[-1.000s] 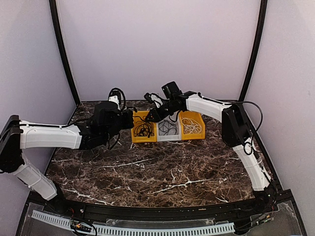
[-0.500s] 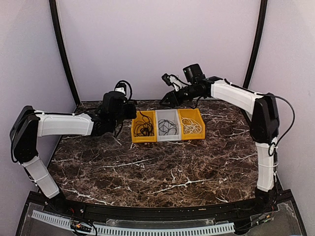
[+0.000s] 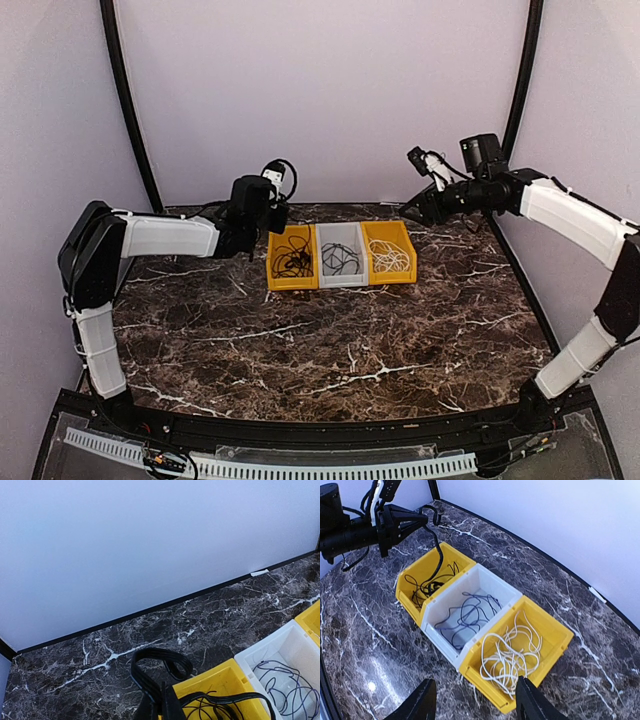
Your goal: Untangle the cables
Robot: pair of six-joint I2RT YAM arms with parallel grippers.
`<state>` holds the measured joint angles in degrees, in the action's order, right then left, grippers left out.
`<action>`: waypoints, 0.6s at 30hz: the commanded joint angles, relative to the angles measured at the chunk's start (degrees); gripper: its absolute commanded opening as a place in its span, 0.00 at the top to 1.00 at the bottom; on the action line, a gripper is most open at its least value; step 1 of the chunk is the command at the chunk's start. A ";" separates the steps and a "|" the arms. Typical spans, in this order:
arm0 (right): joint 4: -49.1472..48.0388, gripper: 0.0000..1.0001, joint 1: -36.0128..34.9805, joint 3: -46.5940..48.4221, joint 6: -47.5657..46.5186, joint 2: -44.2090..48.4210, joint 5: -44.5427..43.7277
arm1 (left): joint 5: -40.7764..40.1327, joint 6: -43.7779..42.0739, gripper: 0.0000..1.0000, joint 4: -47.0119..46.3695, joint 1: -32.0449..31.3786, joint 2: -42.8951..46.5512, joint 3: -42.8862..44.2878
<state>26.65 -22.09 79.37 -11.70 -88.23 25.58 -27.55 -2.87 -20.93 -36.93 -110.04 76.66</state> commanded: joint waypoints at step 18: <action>-5.53 0.41 5.12 -16.94 -4.35 13.43 -2.76 | 17.01 4.35 1.00 21.25 -0.34 -8.30 8.44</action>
<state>24.10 -17.17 62.24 -16.45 -74.26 21.34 -10.24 -0.60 -7.09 -37.04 -117.03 81.73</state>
